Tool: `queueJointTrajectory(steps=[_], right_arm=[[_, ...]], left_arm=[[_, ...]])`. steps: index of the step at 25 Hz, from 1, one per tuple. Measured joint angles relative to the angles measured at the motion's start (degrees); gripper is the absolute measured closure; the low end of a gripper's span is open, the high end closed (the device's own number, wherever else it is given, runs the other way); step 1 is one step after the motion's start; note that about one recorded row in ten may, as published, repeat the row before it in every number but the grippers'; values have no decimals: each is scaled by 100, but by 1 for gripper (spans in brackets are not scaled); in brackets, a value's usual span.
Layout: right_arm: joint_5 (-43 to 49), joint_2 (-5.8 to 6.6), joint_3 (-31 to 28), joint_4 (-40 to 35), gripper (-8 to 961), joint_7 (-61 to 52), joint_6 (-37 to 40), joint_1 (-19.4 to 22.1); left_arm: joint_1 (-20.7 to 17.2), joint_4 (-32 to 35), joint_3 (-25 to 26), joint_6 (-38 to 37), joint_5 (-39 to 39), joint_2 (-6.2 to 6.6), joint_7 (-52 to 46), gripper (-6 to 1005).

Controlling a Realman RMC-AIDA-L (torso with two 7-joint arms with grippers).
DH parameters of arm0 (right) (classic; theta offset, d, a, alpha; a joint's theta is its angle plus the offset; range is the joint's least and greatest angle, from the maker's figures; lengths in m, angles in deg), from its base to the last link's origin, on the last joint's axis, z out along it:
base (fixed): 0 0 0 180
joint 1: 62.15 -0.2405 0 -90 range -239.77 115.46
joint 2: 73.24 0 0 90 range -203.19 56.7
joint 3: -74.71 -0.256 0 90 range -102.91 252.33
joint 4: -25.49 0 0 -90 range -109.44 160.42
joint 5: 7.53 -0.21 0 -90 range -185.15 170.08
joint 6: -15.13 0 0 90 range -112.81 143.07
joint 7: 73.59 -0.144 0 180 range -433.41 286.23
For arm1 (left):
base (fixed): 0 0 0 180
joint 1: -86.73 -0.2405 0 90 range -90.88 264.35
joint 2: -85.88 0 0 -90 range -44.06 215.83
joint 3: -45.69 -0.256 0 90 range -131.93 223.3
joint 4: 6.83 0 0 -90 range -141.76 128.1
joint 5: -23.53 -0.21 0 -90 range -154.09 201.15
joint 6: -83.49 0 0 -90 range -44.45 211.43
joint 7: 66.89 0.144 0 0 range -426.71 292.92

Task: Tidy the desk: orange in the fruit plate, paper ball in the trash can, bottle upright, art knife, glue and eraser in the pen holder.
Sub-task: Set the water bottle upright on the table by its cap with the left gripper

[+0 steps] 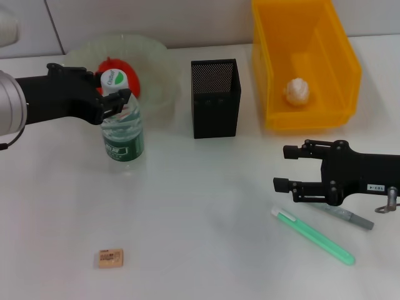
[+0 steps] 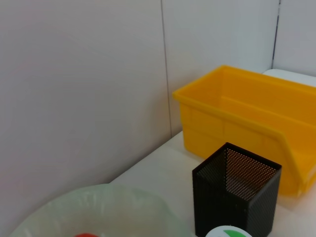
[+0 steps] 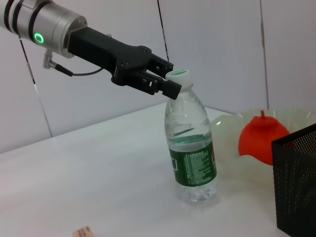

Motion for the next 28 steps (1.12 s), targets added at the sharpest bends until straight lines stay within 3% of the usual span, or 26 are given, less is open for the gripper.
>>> queueJointTrajectory(steps=[28], right_arm=[[0,0,48,7,211,0,1,0]], left_arm=[[-92,-132,318,6,-20,4,12,556]])
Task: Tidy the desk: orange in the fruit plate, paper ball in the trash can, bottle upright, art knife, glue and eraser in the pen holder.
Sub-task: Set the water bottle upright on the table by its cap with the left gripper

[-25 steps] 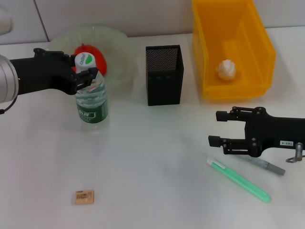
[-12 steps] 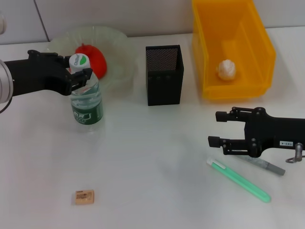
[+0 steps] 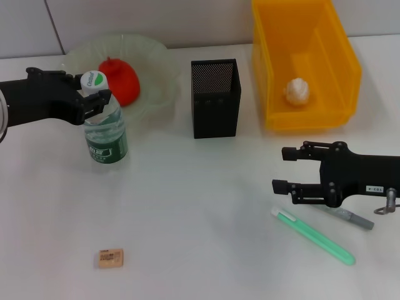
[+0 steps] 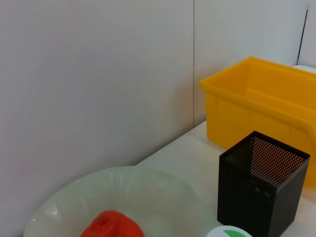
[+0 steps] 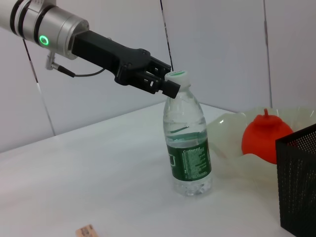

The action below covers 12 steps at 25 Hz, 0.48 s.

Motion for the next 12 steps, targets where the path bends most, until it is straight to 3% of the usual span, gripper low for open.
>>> queueJointTrajectory(steps=[12], right_arm=[[0,0,14,2,211,0,0,0]], left_arm=[[-44,-68,8,145,-25,7,0,555]])
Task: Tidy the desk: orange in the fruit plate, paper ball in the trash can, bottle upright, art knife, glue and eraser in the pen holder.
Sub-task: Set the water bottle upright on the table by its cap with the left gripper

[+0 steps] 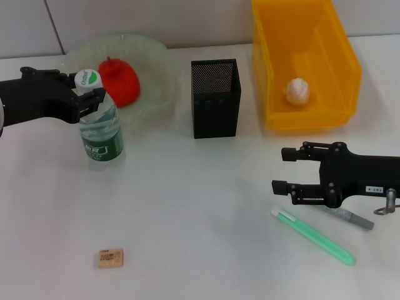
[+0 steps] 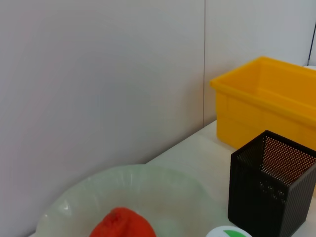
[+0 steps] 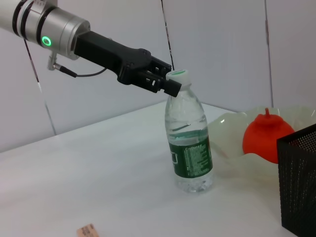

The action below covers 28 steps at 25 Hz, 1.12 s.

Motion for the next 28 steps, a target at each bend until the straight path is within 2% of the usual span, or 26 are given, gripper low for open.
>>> queueJointTrajectory(steps=[27,28], right_arm=[[0,-9,-20,76,212,-1,0,-76],[0,-9,-23,78,212,-1,0,-76]], left_arm=[[0,-68,176,52,152,-7,16,553],[-1,-67,199,42,235,-1,35,523]])
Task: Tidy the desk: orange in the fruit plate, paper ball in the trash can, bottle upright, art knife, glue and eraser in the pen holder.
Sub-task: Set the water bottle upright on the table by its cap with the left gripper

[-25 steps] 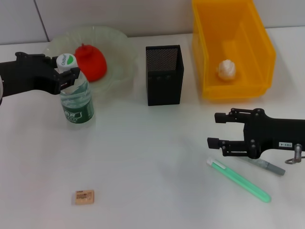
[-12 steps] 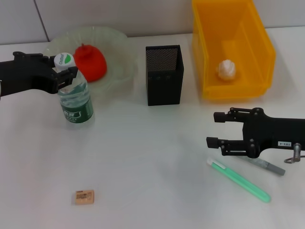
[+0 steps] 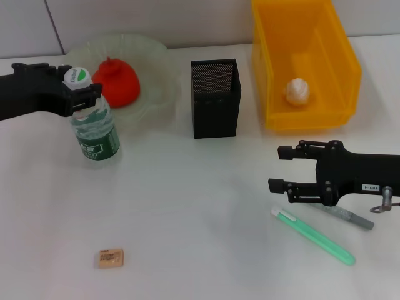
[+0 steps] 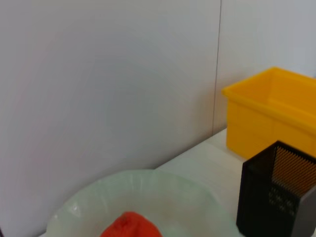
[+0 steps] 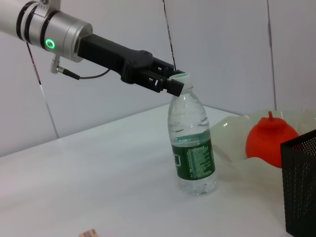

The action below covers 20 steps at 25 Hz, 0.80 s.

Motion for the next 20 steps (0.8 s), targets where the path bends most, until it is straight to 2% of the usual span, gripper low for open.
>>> queueJointTrajectory(steps=[10,20], right_arm=[[0,0,-7,1,212,0,0,-12],[0,0,18,10,212,0,0,1]], left_arm=[[1,34,29,-3,109,-2,85,205],[-5,31,82,191,78,-6,288,207]])
